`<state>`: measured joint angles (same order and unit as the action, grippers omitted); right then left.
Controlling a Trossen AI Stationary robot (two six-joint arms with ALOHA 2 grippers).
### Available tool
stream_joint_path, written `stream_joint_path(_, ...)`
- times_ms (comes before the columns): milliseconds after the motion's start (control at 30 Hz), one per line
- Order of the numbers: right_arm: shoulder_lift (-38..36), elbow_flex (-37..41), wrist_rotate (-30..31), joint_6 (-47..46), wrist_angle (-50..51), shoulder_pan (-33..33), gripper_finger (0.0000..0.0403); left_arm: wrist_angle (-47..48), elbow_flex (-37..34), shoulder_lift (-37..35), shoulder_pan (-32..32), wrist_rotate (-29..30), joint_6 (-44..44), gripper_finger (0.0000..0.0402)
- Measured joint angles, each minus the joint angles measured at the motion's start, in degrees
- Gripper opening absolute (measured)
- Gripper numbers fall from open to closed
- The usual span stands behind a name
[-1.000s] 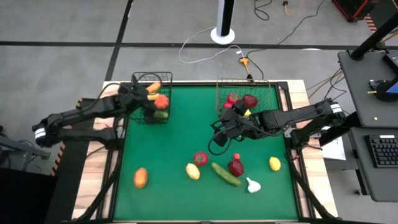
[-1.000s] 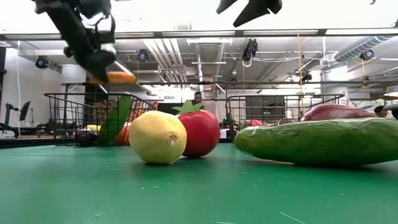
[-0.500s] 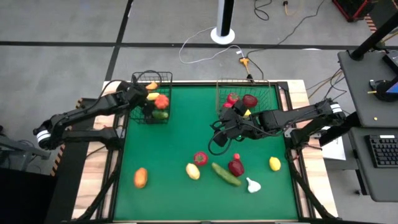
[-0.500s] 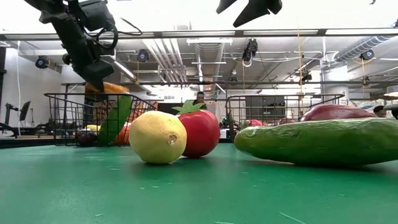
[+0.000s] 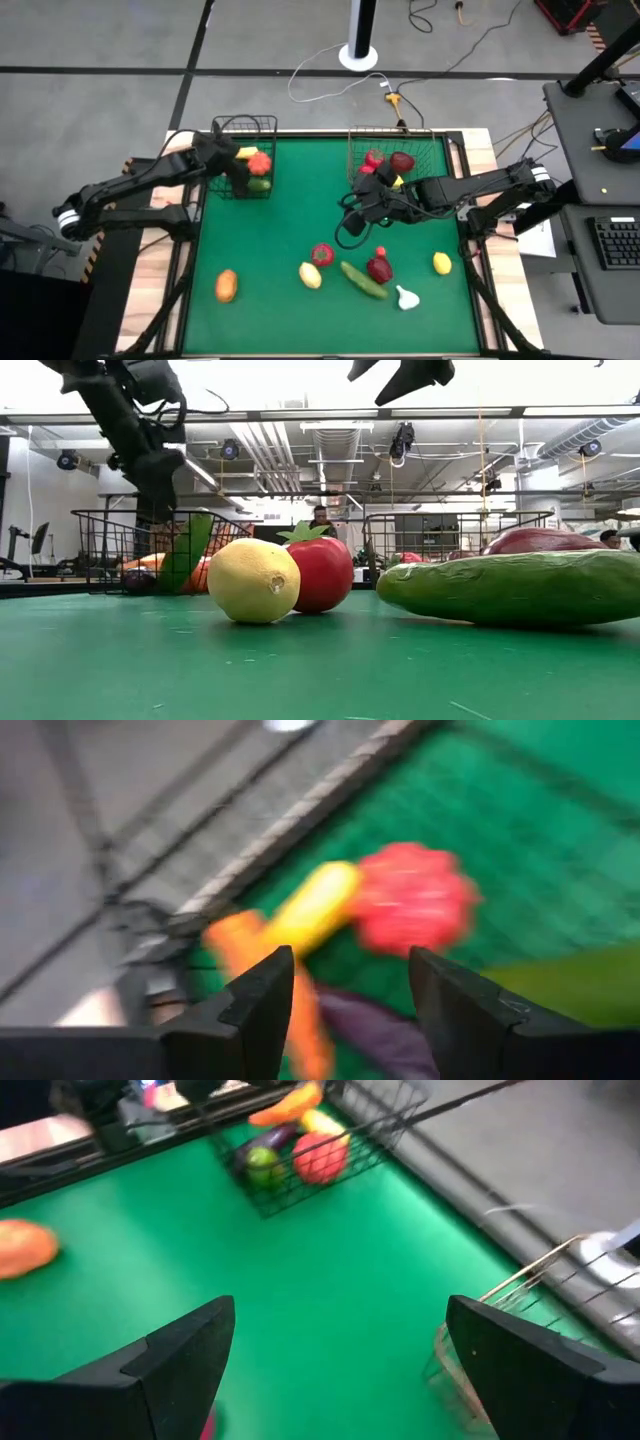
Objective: Sort produce into baskets
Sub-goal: Put the red apple into the right wire basket
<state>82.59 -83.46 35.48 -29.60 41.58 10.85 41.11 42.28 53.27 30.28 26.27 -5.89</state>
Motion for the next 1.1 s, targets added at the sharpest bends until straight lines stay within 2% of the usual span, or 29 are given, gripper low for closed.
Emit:
stream_joint_path(100, 0.02, 0.0, -5.03, -1.38, 0.1, 0.03, 0.0357, -0.82, -0.02, -1.14, -2.15, -6.86, -0.85, 0.0182)
stream_joint_path(233, 0.02, 0.0, -11.18, -4.2, 0.13, 0.78, 0.0357, -2.46, -0.02, -2.86, -6.77, -11.01, -0.94, 0.0183)
stream_joint_path(367, 0.02, 0.0, -13.2, -10.74, 2.49, 2.79, 0.0357, -4.25, -0.02, -4.65, -12.82, -11.01, -0.92, 0.0183)
stream_joint_path(567, 2.12, 0.0, -13.66, -24.5, 12.57, 6.11, 0.0357, -10.19, -0.04, -6.19, -21.25, -10.89, 0.05, 0.0183)
stream_joint_path(667, 4.51, 0.0, -17.14, -31.49, 16.24, 7.24, 0.0357, -13.04, -0.04, -6.52, -24.1, -10.84, 1.46, 0.0183)
stream_joint_path(933, 13.75, -4.32, -31.14, -42.74, 23.15, 10.71, 0.0357, -16.85, -0.07, -6.16, -25.61, -10.8, 4.7, 0.0183)
stream_joint_path(1100, 18.97, -9.84, -34.04, -47.22, 33.53, 12.87, 0.0357, -18.67, -0.07, -5.31, -25.61, -10.8, 6.49, 0.0183)
